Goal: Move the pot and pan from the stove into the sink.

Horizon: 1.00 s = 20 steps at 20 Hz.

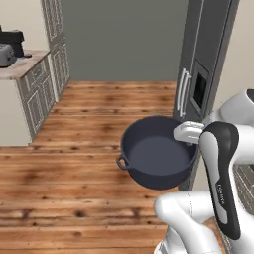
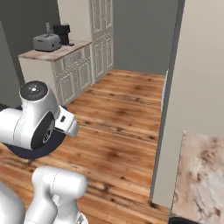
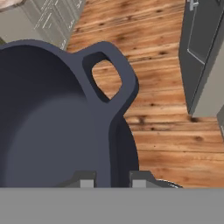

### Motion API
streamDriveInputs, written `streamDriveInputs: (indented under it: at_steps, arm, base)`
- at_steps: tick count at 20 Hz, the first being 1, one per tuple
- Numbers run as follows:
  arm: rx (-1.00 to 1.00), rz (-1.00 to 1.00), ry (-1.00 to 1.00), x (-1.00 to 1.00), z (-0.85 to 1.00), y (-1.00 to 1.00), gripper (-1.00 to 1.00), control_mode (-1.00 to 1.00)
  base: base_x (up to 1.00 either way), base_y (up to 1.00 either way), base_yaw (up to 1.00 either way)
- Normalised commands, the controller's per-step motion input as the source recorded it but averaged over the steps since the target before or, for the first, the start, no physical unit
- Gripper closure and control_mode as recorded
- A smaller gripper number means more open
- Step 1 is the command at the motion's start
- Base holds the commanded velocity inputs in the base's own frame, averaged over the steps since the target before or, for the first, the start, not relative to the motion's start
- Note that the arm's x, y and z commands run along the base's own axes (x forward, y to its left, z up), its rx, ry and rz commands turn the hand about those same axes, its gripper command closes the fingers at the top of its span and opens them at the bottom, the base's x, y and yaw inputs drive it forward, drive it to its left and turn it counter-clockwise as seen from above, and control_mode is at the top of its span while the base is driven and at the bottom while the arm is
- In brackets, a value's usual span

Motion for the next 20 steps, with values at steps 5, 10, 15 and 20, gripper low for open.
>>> streamDriveInputs:
  at_steps: [5, 10, 15, 20]
  arm:
    - [0.0, 0.0, 0.0, 0.0, 0.0, 0.0, 1.0, 1.0]
    - [0.0, 0.0, 0.0, 0.0, 0.0, 0.0, 1.0, 1.0]
    - [0.0, 0.0, 0.0, 0.0, 0.0, 0.0, 1.0, 1.0]
    - [0.0, 0.0, 0.0, 0.0, 0.0, 0.0, 1.0, 1.0]
  base:
    - [-0.12, 0.0, 0.48]
    - [-0.12, 0.0, 0.49]
    - [-0.11, 0.0, 0.49]
    - [-0.1, 0.0, 0.49]
